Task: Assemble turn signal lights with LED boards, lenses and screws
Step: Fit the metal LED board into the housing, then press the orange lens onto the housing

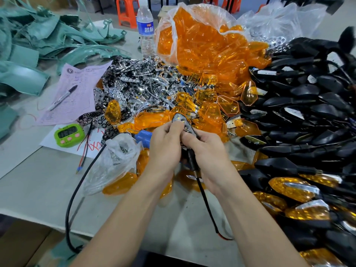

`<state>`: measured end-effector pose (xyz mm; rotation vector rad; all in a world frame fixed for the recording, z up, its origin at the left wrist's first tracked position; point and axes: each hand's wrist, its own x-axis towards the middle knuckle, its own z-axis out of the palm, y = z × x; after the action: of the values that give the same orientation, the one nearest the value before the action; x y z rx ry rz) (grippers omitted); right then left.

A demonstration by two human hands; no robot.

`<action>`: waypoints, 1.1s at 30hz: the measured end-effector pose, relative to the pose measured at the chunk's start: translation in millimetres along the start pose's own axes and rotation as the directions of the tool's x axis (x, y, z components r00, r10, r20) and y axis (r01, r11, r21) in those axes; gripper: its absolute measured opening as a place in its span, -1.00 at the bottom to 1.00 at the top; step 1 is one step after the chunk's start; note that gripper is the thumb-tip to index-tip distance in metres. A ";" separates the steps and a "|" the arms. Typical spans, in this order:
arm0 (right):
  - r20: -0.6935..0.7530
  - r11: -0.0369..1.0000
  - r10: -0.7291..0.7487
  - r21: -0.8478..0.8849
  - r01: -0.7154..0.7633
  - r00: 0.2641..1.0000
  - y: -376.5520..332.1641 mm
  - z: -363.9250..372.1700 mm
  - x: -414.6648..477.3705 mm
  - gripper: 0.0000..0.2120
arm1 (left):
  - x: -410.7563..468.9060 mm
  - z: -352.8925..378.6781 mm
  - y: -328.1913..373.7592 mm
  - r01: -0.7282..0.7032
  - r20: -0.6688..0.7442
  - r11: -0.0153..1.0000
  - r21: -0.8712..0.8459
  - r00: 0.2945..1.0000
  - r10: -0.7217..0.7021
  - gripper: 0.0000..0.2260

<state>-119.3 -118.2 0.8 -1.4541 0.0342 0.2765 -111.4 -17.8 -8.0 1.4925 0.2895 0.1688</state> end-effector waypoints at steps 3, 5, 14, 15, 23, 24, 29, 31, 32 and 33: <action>-0.041 1.000 0.002 0.021 -0.001 0.999 0.6 -0.3 -2.8 -0.82 | -4.7 -3.1 0.8 0.055 0.170 0.993 -0.107 0.985 -0.036 -0.75; -0.012 1.000 0.003 0.015 -0.003 1.000 -0.7 0.8 -5.6 -0.83 | -7.2 -5.9 0.3 0.075 0.170 0.987 -0.139 0.984 -0.051 -0.75; -0.059 0.621 -0.210 -0.779 0.087 0.976 -9.3 -34.5 -20.5 -0.79 | -7.9 -32.8 -5.5 0.128 -0.049 0.961 -0.245 0.988 -0.144 -0.76; -0.012 0.534 -0.180 -0.841 0.087 0.984 -9.5 -39.3 -25.0 -0.87 | -6.4 -38.9 -5.6 0.147 -0.032 0.955 -0.259 0.987 -0.160 -0.78; 0.136 -0.119 -0.209 -0.986 0.113 0.968 31.2 -13.3 -55.0 -0.68 | -16.3 -45.0 -13.7 0.139 0.075 0.959 -0.246 0.989 -0.124 -0.81; 0.114 -0.128 -0.212 -0.988 0.088 0.971 34.6 -11.0 -58.0 -0.67 | -17.2 -46.0 -14.9 0.132 0.083 0.962 -0.240 0.990 -0.115 -0.81; 0.058 -0.048 -0.174 -0.998 0.051 0.983 44.4 -7.4 -66.1 -0.58 | -18.2 -52.0 -16.8 0.089 0.129 0.969 -0.231 0.990 -0.060 -0.80; 0.053 0.013 -0.149 -0.998 0.055 0.987 42.6 -9.6 -66.6 -0.53 | -17.4 -52.6 -16.8 0.083 0.141 0.967 -0.239 0.989 -0.050 -0.81; 0.051 0.039 -0.131 -0.998 0.056 0.990 42.0 -12.0 -65.6 -0.51 | -16.7 -52.3 -17.0 0.081 0.145 0.968 -0.239 0.988 -0.047 -0.82; 0.048 0.069 -0.110 -0.996 0.056 0.993 41.2 -14.4 -64.0 -0.47 | -16.0 -52.1 -17.4 0.078 0.147 0.969 -0.236 0.988 -0.044 -0.83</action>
<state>-187.7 -139.2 -29.0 -2.9321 -0.2878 0.1416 -143.1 26.0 -26.7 1.2461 0.1931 0.0465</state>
